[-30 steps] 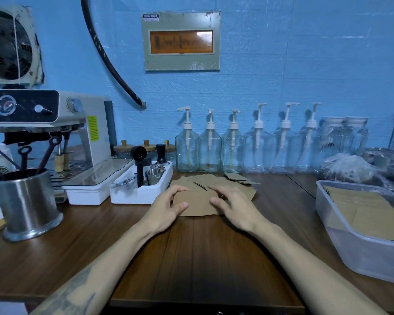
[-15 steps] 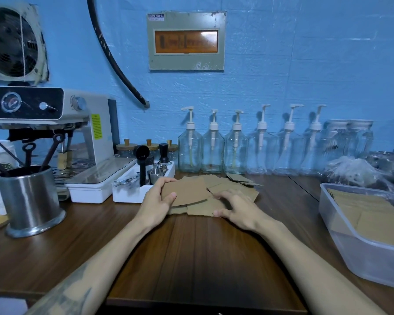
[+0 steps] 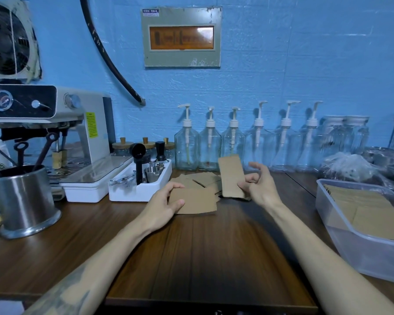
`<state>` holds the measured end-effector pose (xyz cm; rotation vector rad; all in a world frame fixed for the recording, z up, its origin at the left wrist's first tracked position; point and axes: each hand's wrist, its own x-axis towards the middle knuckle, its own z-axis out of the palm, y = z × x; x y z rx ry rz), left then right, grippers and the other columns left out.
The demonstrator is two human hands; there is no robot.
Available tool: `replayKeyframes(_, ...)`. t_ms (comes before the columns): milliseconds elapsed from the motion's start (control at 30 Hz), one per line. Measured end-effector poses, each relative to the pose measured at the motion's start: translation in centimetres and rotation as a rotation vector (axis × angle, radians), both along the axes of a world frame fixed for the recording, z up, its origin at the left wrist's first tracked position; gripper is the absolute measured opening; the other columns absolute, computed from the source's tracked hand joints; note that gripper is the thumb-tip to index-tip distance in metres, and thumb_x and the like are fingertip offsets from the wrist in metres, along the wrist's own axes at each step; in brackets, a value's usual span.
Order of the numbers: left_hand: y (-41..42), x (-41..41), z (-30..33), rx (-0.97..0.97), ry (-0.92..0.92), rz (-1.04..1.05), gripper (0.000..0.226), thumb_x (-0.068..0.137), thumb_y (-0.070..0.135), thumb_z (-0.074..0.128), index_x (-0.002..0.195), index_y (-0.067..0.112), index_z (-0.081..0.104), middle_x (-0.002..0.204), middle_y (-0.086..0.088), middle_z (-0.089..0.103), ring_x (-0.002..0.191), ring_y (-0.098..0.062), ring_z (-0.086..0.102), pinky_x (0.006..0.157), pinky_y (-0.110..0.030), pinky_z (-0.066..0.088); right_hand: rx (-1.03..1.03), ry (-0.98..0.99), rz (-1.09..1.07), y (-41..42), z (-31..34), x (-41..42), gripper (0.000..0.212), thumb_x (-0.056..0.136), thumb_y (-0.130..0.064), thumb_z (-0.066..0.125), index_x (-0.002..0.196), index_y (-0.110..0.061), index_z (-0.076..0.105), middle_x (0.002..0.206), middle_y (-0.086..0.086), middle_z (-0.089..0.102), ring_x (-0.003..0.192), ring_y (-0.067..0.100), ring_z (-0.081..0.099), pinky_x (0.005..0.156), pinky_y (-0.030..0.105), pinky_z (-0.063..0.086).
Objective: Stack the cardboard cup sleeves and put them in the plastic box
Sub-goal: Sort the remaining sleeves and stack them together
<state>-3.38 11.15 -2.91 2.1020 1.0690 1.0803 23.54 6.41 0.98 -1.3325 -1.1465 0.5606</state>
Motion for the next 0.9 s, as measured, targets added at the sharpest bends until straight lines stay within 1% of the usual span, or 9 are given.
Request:
replayKeyframes(100, 0.0, 0.1, -0.2, -0.009, 0.06, -0.019, 0.031, 0.089, 0.028, 0.066, 0.113, 0.044, 0.053, 0.106, -0.005, 0.066, 0.093, -0.027, 0.062, 0.093, -0.047, 0.051, 0.051, 0.154, 0.228, -1.1, 0.2, -0.8, 0.105, 0.082, 0.018, 0.063, 0.151, -0.043, 0.013, 0.106, 0.011, 0.063, 0.09, 0.027, 0.071, 0.072, 0.043, 0.06)
replayKeyframes(167, 0.0, 0.1, -0.2, -0.018, 0.086, -0.024, 0.036, 0.085, 0.033, 0.068, 0.113, 0.048, 0.05, 0.11, -0.002, 0.064, 0.095, -0.026, 0.062, 0.091, -0.049, 0.052, 0.058, 0.176, 0.321, -1.5, 0.1, -1.8, 0.109, 0.08, 0.021, 0.062, 0.148, -0.051, 0.016, 0.117, 0.006, 0.058, 0.099, 0.03, 0.07, 0.073, 0.048, 0.061)
replayKeyframes(267, -0.2, 0.1, -0.2, -0.05, 0.135, -0.056, 0.046, 0.078, 0.04, 0.072, 0.114, 0.052, 0.047, 0.111, 0.002, 0.063, 0.097, -0.02, 0.062, 0.092, -0.047, 0.053, 0.047, 0.125, 0.308, -1.3, -0.4, -3.0, 0.076, 0.082, 0.017, 0.064, 0.135, -0.033, 0.045, 0.122, 0.005, 0.051, 0.097, 0.031, 0.068, 0.065, 0.044, 0.062)
replayKeyframes(367, -0.3, 0.2, -0.2, -0.097, 0.113, -0.089, 0.06, 0.067, 0.05, 0.079, 0.119, 0.046, 0.048, 0.115, 0.007, 0.061, 0.104, -0.011, 0.06, 0.095, -0.04, 0.052, -0.007, -0.041, 0.131, -0.6, -1.3, -3.3, 0.032, 0.086, 0.0, 0.07, 0.11, -0.015, 0.057, 0.109, 0.01, 0.063, 0.077, 0.022, 0.068, 0.063, 0.039, 0.061)
replayKeyframes(500, -0.4, 0.5, -0.2, -0.104, 0.092, -0.102, 0.055, 0.076, 0.043, 0.081, 0.12, 0.038, 0.049, 0.118, 0.004, 0.059, 0.107, -0.012, 0.059, 0.093, -0.032, 0.052, -0.142, -0.626, 0.017, -0.2, -2.8, -3.4, 0.026, 0.081, -0.043, 0.074, 0.088, -0.021, 0.061, 0.095, 0.001, 0.064, 0.087, 0.022, 0.061, 0.082, 0.043, 0.052)
replayKeyframes(600, -0.7, 0.6, 0.0, -0.053, 0.082, -0.089, 0.037, 0.088, 0.033, 0.072, 0.118, 0.034, 0.052, 0.108, 0.011, 0.061, 0.096, -0.007, 0.06, 0.082, -0.022, 0.05, -0.19, -0.825, 0.048, -0.6, -3.2, -3.8, 0.047, 0.082, -0.053, 0.068, 0.115, -0.021, 0.058, 0.114, -0.001, 0.054, 0.105, 0.019, 0.054, 0.094, 0.041, 0.046)
replayKeyframes(700, -1.0, 0.8, 0.3, 0.026, 0.068, -0.069, 0.027, 0.093, 0.02, 0.066, 0.115, 0.031, 0.054, 0.091, 0.014, 0.06, 0.075, 0.008, 0.055, 0.07, -0.012, 0.04, -0.017, -0.769, 0.143, -1.2, -2.5, -4.1, 0.075, 0.087, -0.044, 0.067, 0.149, -0.035, 0.026, 0.136, -0.003, 0.041, 0.125, 0.016, 0.044, 0.107, 0.04, 0.039)
replayKeyframes(800, -1.3, 0.9, 0.4, 0.043, 0.058, -0.071, 0.027, 0.094, 0.013, 0.065, 0.115, 0.024, 0.055, 0.088, 0.016, 0.057, 0.074, 0.016, 0.054, 0.068, -0.006, 0.039, 0.067, -0.921, 0.235, -1.3, -2.5, -4.2, 0.055, 0.097, -0.034, 0.056, 0.147, -0.037, 0.034, 0.131, -0.004, 0.045, 0.125, 0.017, 0.042, 0.108, 0.04, 0.036)
replayKeyframes(900, -0.8, 0.6, 0.1, 0.024, 0.065, -0.094, 0.027, 0.094, 0.02, 0.066, 0.115, 0.033, 0.055, 0.098, 0.013, 0.065, 0.088, 0.005, 0.061, 0.082, -0.023, 0.049, 0.056, -0.911, 0.299, -1.1, -2.8, -4.4, 0.043, 0.1, -0.023, 0.051, 0.142, -0.031, 0.046, 0.128, -0.008, 0.049, 0.122, 0.014, 0.045, 0.105, 0.032, 0.037)
